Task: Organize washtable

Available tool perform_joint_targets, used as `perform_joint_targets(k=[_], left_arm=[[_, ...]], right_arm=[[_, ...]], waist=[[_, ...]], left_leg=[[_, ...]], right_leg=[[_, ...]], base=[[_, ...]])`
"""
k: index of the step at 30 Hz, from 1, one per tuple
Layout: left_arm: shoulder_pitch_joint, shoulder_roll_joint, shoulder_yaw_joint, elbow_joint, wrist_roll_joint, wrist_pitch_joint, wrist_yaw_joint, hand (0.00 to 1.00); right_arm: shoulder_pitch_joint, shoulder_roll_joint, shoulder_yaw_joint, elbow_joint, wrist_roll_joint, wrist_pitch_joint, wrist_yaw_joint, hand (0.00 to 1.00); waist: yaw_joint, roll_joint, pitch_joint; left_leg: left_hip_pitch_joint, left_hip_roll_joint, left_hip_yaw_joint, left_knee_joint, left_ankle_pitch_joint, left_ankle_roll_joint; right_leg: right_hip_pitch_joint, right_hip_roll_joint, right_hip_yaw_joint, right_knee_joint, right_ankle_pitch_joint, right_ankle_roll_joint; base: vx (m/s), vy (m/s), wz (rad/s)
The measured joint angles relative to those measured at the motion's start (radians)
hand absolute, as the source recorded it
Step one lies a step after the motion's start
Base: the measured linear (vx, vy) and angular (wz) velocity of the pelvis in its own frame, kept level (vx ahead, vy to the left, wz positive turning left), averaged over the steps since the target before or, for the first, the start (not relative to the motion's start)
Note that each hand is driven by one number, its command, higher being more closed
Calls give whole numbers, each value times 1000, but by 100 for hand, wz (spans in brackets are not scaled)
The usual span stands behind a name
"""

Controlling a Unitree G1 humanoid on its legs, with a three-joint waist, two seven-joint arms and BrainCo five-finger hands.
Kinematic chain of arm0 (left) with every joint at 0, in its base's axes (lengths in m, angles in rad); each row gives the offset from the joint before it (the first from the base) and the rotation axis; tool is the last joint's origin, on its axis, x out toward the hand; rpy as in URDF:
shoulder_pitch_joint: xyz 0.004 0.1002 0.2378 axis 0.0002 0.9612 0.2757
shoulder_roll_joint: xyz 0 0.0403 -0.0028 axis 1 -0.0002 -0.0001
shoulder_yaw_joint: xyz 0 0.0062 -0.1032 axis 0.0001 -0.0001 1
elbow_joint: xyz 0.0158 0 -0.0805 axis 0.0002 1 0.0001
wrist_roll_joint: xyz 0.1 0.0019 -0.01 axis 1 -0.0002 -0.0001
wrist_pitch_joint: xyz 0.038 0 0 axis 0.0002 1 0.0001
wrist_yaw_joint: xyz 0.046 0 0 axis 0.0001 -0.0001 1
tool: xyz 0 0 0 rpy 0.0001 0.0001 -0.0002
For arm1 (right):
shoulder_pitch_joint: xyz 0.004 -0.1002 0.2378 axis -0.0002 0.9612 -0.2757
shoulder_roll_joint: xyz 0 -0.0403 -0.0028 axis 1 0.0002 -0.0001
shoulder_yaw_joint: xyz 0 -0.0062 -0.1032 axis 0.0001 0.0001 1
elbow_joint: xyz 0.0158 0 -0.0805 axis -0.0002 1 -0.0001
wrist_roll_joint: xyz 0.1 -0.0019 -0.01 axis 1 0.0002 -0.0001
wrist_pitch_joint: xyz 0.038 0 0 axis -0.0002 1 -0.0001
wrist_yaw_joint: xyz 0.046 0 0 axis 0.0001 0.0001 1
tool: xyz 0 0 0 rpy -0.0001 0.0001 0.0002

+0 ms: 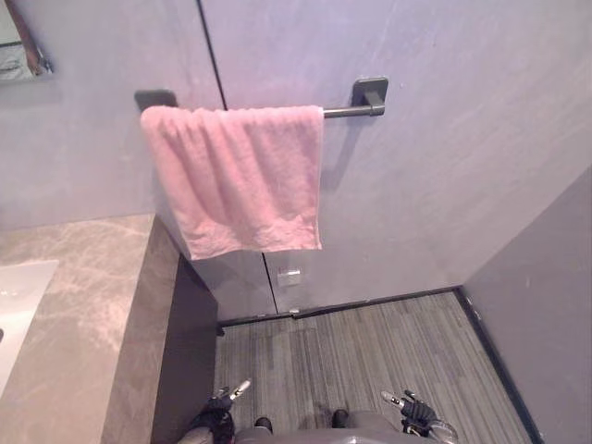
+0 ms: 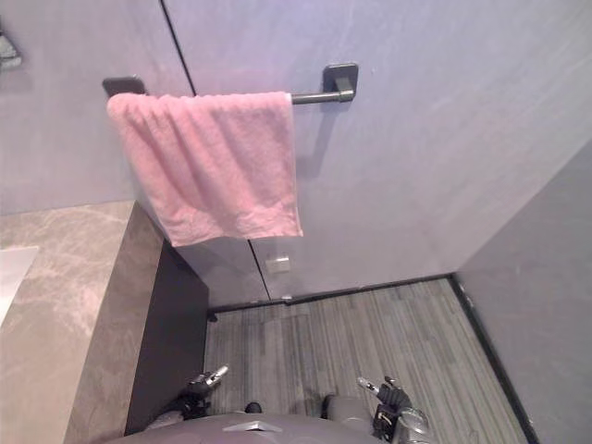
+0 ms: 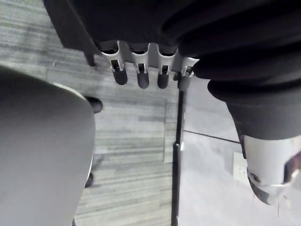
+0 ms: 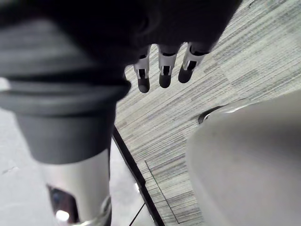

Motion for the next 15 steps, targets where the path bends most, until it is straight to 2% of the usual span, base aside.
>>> perform_joint_targets(k=[2,5,7,8,9,11,12,13,15], left_arm=[[-6,-6,-9,-2,-1,0,0,0],[-9,6,-6,-31,-4,-5,3,0],[-4,9,-6,-61,-21,-10,4,0],[-5,4,-6,-63,-22,-15,5,0],[-6,-1,-6,-69,-23,-19,5,0],[-3,-3,-7,-71,-26,-21,6,0],[-1,-12,-8,-70,-30,-21,5,0],[-2,-22,-12,-69,-30,-20,5,0],[-11,0,-26,-74,-32,-24,7,0]], right_arm=[[2,-1,0,1,0,0,-1,0],[3,6,17,6,-13,0,-1,0],[-3,2,33,8,-33,-1,-1,0],[-7,0,37,8,-35,-1,-2,0],[-11,-5,38,8,-39,-1,-4,0],[-20,-6,38,1,-38,-5,-10,0],[-17,-11,41,-3,-39,-8,-13,0],[-18,-19,45,-1,-38,-9,-20,0],[-16,0,53,2,-38,-8,-25,0]], waist=[[-3,3,1],[7,-15,15],[19,-20,31],[27,-21,39],[29,-15,41],[26,-8,40],[26,10,33],[25,41,26],[22,-2,48]], left_leg=[[-10,10,-33,60,-14,-13],[-98,17,-81,334,-46,-17],[-189,20,-108,588,-16,-49],[-213,22,-103,644,-39,-34],[-224,18,-85,638,-76,-22],[-219,3,-48,465,-88,-13],[-207,-7,-54,281,-15,-13],[-203,-8,-69,189,44,8],[-177,-41,-53,136,63,20]], right_leg=[[42,6,-33,-22,-2,-17],[137,12,-70,-51,-2,-26],[199,14,-75,-48,-3,-26],[218,12,-72,-49,-3,-26],[231,5,-72,-50,-5,-29],[241,-8,-74,-69,-8,-31],[234,-2,-71,-83,-14,-23],[224,10,-62,-79,-40,-16],[219,-27,-45,-71,-54,-11]], base=[[214,-192,43],[171,-168,37],[73,-66,12],[3,35,-12],[-77,107,-32],[-145,153,-32],[-87,213,-19],[-4,209,-2],[132,164,3]])
